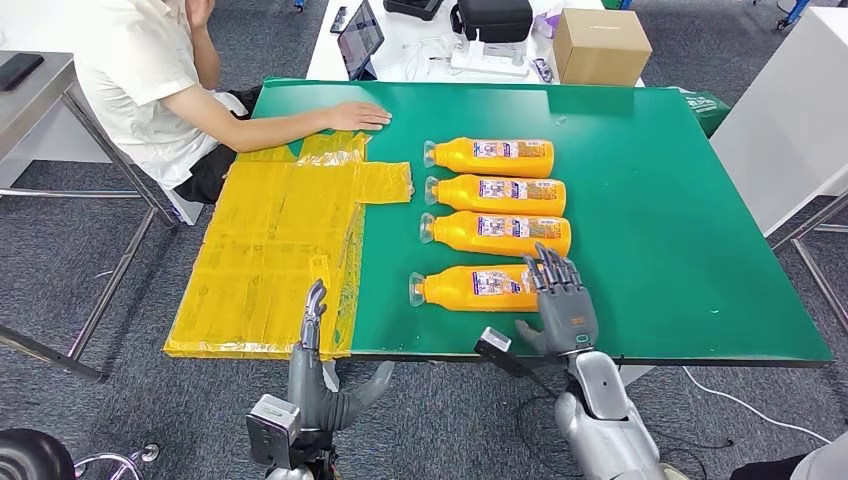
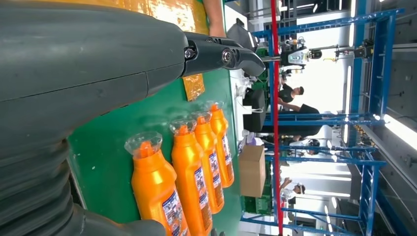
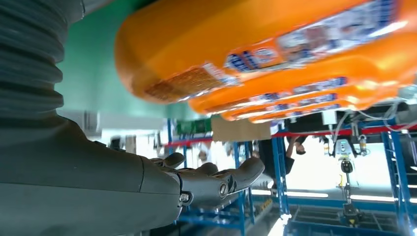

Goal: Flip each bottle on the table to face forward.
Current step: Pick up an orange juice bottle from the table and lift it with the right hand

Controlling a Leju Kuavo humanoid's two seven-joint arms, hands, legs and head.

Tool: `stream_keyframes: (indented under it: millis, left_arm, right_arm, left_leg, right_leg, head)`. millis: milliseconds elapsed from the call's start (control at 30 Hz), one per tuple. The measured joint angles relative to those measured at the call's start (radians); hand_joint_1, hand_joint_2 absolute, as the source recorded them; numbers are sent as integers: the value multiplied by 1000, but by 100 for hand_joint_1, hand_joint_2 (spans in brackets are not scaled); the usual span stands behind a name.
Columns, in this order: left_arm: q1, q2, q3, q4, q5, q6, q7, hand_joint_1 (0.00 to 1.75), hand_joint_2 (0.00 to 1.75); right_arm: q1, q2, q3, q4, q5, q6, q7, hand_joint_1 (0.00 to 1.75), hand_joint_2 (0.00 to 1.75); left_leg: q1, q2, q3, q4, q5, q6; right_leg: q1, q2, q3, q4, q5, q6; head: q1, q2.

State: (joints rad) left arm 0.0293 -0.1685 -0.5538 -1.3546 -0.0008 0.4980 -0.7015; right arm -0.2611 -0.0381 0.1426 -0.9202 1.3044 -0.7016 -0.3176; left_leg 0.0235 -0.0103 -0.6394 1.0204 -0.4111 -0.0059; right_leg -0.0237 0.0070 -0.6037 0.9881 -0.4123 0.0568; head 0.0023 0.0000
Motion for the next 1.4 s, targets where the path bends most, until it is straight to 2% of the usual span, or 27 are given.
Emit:
stream_keyframes:
  millis: [233,467,667,1000,1400]
  left_arm:
    - [-4,-4,0,8,1,-11,0,0,175]
    - [-13,-8,0,19,11,-20,0,0,175]
    - [-16,-8,0,19,12,-32,0,0,175]
    - [-25,-8,0,21,11,-63,1,0,175]
    - [-25,-8,0,0,12,-118,22,0,175]
  right_arm:
    - [-59,-21,16,68,6,0,20,0,175]
    - [-106,-39,75,112,137,0,120,0,175]
    - [-175,-38,116,188,70,19,124,0,175]
    - [-275,-31,165,336,-50,186,103,0,175]
    - [-352,-32,204,384,-113,397,112,0,175]
  left_leg:
    - [0,0,0,0,0,0]
    - [0,0,0,0,0,0]
    - [0,0,0,0,0,0]
    - [0,0,0,0,1,0]
    - [0,0,1,0,1,0]
  right_leg:
    - [0,0,0,0,0,0]
    - [0,0,0,0,0,0]
    - [0,0,0,0,0,0]
    - [0,0,0,0,0,0]
    - [0,0,1,0,0,0]
  head:
    - [0,0]
    - [0,0]
    - [0,0]
    - [0,0]
    - [0,0]
